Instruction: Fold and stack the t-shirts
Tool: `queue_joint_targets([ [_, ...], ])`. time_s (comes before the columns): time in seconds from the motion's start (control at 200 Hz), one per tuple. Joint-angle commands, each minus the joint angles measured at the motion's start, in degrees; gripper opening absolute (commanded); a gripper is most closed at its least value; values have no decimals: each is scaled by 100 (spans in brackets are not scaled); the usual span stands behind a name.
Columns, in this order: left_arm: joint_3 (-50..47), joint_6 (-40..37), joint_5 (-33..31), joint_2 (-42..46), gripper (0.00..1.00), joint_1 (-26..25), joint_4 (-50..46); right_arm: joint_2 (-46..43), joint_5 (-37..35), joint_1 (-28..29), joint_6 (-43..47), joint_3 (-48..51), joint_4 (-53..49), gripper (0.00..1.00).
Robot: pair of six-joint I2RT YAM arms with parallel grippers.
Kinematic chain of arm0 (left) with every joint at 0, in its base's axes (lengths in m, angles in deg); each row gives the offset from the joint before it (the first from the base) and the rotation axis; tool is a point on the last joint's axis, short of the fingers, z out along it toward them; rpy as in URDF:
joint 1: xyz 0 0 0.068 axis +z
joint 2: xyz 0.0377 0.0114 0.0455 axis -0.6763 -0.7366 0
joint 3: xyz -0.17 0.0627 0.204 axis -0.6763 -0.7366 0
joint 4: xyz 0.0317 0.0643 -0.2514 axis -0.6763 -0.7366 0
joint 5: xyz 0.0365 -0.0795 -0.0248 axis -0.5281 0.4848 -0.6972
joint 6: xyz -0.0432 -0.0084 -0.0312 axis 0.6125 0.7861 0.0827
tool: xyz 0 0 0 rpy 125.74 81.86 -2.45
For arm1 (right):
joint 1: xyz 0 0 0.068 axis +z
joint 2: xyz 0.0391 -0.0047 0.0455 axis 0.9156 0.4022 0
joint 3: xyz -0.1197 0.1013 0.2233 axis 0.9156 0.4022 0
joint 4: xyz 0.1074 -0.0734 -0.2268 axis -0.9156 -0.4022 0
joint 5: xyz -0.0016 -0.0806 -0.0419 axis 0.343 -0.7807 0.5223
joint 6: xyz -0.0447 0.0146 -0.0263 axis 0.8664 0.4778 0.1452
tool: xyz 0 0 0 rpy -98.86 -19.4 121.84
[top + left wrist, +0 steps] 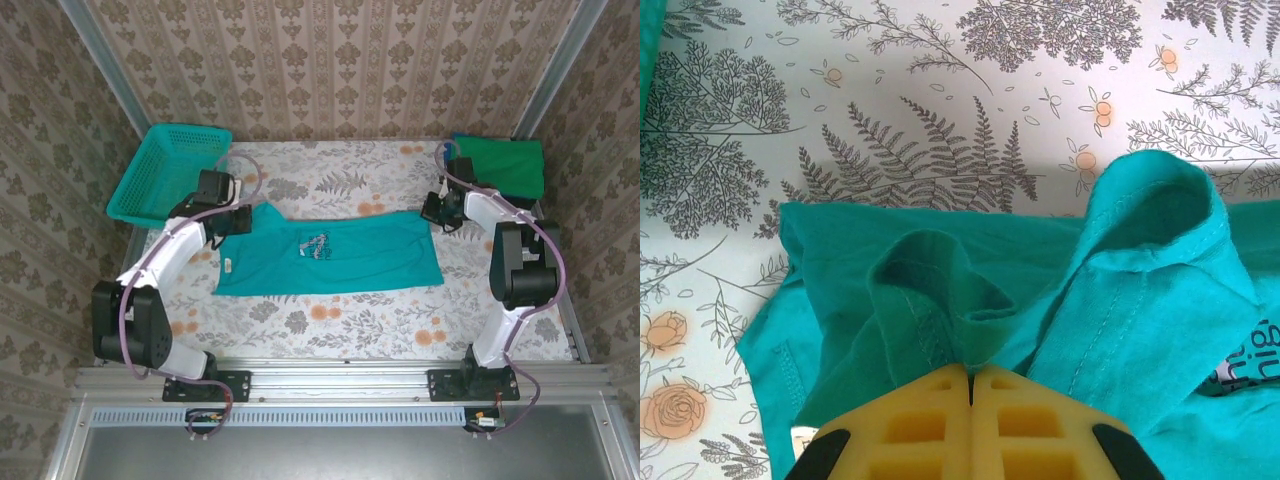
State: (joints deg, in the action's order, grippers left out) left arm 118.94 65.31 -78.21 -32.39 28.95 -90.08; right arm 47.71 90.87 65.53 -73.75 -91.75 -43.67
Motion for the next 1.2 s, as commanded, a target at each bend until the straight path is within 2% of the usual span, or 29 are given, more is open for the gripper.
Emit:
queue_joint_targets([
  [0.0,-378,156,-14,166,0,-54,300,-304,132,-21,-1,153,82,1],
  [0.165,-859,245,-32,282,0,-175,442,-415,-17,-21,5,400,-5,2],
  [0.35,-1253,385,-46,378,0,-342,544,-415,199,-21,-19,702,2,9],
  [0.795,-1947,517,-350,625,0,-456,650,-659,-176,-21,23,912,-203,10],
  [0.835,-1989,509,-313,625,0,-454,676,-690,-371,-14,4,904,-290,15],
  [0.875,-2013,518,-297,612,0,-454,683,-763,-728,39,-50,921,-396,28],
  [0.94,-2069,538,-320,600,0,-451,671,-937,-933,88,-35,1038,-427,29],
  [1.195,-2365,582,-324,533,0,-453,958,-1434,-11,102,-373,1472,153,46],
])
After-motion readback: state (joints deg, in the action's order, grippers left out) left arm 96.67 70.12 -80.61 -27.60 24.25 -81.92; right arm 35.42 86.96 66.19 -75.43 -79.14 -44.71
